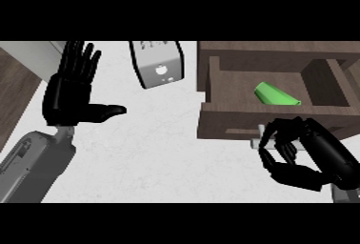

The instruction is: Pick up the cup, place it into the drawer and close the drawer

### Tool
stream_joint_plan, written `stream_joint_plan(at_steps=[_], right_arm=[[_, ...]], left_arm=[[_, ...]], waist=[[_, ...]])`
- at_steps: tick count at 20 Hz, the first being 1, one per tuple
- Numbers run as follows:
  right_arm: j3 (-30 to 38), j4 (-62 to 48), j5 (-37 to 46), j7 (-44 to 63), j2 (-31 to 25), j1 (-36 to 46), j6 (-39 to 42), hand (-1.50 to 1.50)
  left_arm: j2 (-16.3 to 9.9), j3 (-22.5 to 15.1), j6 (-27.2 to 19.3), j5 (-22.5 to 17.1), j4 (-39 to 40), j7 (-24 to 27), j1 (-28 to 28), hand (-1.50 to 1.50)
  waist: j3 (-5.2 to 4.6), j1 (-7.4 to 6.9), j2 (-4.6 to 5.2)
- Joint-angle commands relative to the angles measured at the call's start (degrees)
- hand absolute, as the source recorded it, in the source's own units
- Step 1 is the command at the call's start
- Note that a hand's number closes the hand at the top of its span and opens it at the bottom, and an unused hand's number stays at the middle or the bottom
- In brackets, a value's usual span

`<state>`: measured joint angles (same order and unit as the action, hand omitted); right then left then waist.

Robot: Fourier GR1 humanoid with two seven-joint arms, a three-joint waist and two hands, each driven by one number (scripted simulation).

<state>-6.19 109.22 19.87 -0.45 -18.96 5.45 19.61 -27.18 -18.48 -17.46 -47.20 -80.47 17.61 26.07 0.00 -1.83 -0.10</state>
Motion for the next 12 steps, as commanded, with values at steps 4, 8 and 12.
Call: stream_joint_plan(at_steps=[4, 8, 12], right_arm=[[-9.86, -14.00, 18.37, -5.88, 2.85, 4.40, -8.19, 1.50], [-6.36, -21.79, 18.92, -11.30, 1.57, 4.94, -10.03, -1.50], [-5.58, -32.69, 21.93, -11.32, 3.05, 11.92, -10.26, -1.50]], left_arm=[[-3.81, 4.68, 6.32, -0.61, -2.09, 1.32, -7.32, -1.50], [-3.93, 8.58, 13.68, -0.94, 0.36, 5.58, -13.49, -1.50], [-3.70, 8.52, 10.85, 0.81, -6.67, 1.79, -16.47, -1.50]], waist=[[0.01, 0.74, 0.26], [0.00, 1.42, 0.24], [0.02, 1.15, 0.15]])
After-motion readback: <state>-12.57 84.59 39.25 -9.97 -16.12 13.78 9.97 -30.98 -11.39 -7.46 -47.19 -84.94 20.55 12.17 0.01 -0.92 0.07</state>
